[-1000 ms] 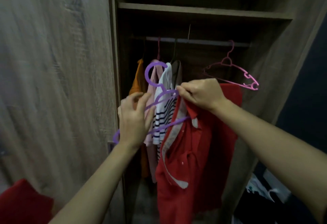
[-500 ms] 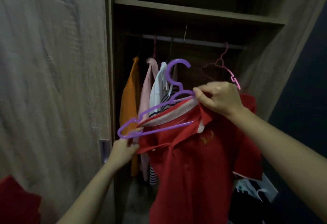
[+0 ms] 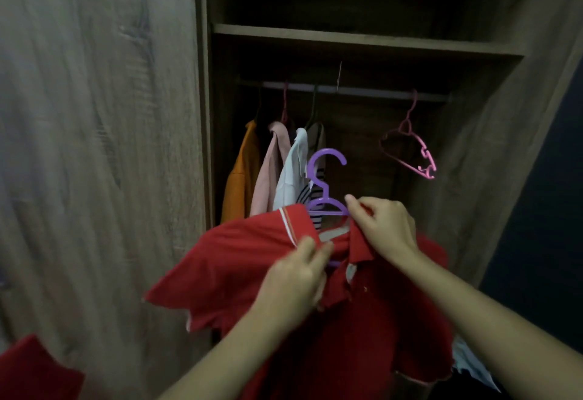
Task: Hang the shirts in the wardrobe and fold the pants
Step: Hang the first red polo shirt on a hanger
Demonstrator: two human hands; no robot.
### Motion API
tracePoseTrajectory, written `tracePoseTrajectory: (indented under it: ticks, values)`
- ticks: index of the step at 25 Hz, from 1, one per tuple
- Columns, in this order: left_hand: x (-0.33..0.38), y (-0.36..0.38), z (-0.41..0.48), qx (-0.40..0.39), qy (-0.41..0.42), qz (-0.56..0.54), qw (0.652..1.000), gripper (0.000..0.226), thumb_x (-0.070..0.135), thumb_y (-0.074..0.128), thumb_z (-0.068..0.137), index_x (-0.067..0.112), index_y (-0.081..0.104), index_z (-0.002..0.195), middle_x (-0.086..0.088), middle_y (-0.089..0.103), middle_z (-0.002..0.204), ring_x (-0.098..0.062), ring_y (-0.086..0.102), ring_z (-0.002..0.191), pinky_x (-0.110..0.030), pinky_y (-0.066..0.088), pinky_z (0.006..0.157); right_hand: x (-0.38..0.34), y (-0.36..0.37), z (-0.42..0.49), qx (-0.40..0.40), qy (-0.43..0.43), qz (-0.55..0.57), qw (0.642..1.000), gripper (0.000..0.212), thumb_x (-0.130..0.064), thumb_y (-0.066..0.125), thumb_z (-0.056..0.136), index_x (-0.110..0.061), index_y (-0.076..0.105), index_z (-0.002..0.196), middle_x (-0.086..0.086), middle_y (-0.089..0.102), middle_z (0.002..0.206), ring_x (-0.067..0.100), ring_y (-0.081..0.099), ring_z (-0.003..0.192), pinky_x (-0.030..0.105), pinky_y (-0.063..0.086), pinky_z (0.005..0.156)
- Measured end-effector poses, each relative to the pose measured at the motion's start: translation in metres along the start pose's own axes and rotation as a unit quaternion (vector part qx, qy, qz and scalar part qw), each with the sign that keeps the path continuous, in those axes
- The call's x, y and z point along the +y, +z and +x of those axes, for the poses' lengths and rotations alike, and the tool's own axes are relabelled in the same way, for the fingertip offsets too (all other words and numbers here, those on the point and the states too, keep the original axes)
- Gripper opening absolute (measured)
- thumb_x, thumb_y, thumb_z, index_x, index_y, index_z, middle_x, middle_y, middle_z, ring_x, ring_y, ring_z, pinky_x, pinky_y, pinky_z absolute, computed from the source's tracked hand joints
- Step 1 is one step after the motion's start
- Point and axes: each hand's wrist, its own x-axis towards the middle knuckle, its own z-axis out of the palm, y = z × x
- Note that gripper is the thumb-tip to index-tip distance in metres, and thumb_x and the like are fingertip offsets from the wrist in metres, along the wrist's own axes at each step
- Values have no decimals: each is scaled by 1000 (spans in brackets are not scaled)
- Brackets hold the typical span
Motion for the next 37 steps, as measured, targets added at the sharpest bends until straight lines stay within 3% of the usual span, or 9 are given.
tracePoseTrajectory:
  ticks: [5, 9, 13, 16, 22, 25, 29, 33, 37]
  values:
    - [-39, -27, 9, 118, -55, 40, 991, 42, 42, 51, 87, 12, 62, 114, -9, 62, 102, -28, 58, 90, -38, 42, 79, 26, -21, 10, 47, 20, 123, 991, 47, -63, 44, 83, -30, 49, 50, -4, 40, 45, 8, 37, 45, 32, 32, 50]
    - [-80, -41, 41, -38, -35, 11, 999, 36, 64, 34, 87, 31, 50, 89, 1, 61, 74, -22, 63, 71, -31, 44, 58, 21, -33, 17, 54, -33, 136, 989, 41, -64, 42, 82, -34, 60, 60, -13, 48, 47, 0, 42, 46, 28, 33, 52]
    - [-102, -58, 53, 1, -74, -136, 988, 37, 58, 46, 82, 29, 68, 87, 11, 68, 72, 6, 61, 72, -12, 41, 62, 40, -55, 23, 91, -90, -31, 991, 59, -66, 25, 84, -27, 69, 88, -7, 71, 79, 20, 67, 80, 27, 39, 59]
    - [-100, -63, 60, 25, -98, -160, 982, 16, 51, 53, 82, 40, 63, 82, 28, 64, 89, 16, 59, 75, -7, 40, 63, 77, -61, 23, 58, -107, 33, 992, 67, -75, 15, 84, -24, 58, 85, -6, 62, 67, 26, 66, 72, 32, 42, 59]
    - [-88, -49, 65, -5, -97, -203, 974, 4, 39, 62, 85, 41, 65, 87, 33, 66, 88, 14, 61, 80, -6, 42, 68, 90, -71, 33, -15, -178, -69, 982, 55, -67, 21, 83, -29, 61, 89, -7, 67, 72, 21, 65, 73, 33, 46, 61]
    - [-89, -40, 62, -7, -115, -233, 966, 9, 39, 61, 85, 45, 66, 90, 36, 65, 92, 13, 62, 88, -10, 47, 77, 89, -69, 33, -78, -163, -4, 983, 44, -68, 29, 79, -33, 56, 78, -14, 53, 54, 8, 53, 58, 31, 40, 59]
    - [-117, -47, 64, -51, -159, -218, 962, 8, 53, 60, 84, 56, 67, 86, 30, 68, 97, 8, 62, 93, -15, 49, 81, 99, -68, 32, -48, -113, 58, 991, 23, -65, 37, 79, -51, 52, 70, -21, 59, 67, 1, 54, 59, 31, 39, 59]
    - [-112, -59, 75, -169, -139, -317, 923, 41, 52, 73, 72, 39, 67, 110, 18, 69, 107, 1, 63, 101, -17, 51, 85, 101, -67, 38, -43, -120, 95, 987, 33, -70, 39, 79, -42, 58, 76, -7, 62, 64, 8, 58, 61, 39, 48, 62]
    - [-104, -53, 81, -210, -92, -299, 926, 34, 51, 68, 73, 26, 71, 96, -1, 72, 94, -17, 69, 88, -35, 55, 77, 103, -65, 46, -71, -135, 131, 980, 46, -74, 38, 79, -34, 60, 78, -4, 62, 64, 12, 59, 60, 42, 48, 61]
